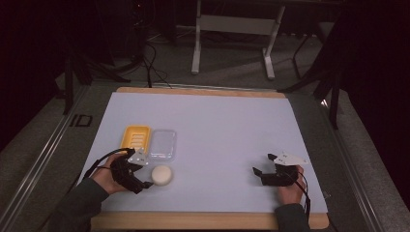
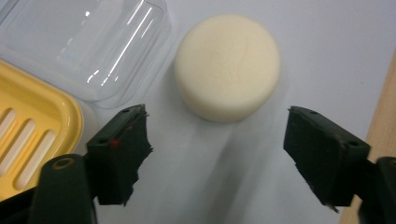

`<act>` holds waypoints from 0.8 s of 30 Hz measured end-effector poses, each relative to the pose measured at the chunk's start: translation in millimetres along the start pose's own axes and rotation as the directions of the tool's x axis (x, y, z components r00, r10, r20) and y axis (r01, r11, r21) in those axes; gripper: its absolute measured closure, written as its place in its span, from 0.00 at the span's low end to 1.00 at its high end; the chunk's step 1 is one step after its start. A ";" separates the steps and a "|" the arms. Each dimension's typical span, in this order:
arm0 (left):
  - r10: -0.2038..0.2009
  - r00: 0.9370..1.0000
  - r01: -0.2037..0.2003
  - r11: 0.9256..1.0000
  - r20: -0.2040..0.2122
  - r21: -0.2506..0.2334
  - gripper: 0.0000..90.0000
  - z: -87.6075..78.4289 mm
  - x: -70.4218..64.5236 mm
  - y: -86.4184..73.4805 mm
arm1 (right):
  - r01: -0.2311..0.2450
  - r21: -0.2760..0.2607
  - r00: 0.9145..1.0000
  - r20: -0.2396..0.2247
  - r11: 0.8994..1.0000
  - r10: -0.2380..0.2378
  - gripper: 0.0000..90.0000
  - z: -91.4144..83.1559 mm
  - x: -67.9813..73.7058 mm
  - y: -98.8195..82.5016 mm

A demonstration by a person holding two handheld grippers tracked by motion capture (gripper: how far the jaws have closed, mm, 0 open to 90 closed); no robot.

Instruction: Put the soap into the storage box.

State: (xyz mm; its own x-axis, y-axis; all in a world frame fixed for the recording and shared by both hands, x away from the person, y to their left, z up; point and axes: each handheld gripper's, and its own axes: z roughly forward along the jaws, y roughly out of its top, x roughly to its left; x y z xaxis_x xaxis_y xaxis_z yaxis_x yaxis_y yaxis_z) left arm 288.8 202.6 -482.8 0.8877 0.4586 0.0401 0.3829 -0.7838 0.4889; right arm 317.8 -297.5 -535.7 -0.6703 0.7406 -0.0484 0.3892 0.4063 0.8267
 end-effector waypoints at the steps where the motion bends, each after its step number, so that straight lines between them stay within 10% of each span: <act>1: 0.000 1.000 0.000 1.000 0.000 0.000 0.24 0.0 0.0 0.0 | 0.000 0.000 1.000 0.000 1.000 0.000 0.17 0.0 0.0 0.0; 24: 0.056 0.998 -0.057 0.988 0.012 0.143 0.03 19.3 -5.9 27.0 | 0.003 -0.001 1.000 -0.003 1.000 -0.003 0.17 -0.1 0.2 -0.1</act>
State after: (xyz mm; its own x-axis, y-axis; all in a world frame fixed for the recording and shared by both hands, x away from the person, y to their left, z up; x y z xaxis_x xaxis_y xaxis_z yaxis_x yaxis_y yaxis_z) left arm 298.8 170.7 -486.6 0.9107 0.4091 0.0569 0.3643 -0.8604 0.3564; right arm 317.6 -297.4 -535.7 -0.6734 0.7376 -0.0496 0.3860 0.4081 0.8273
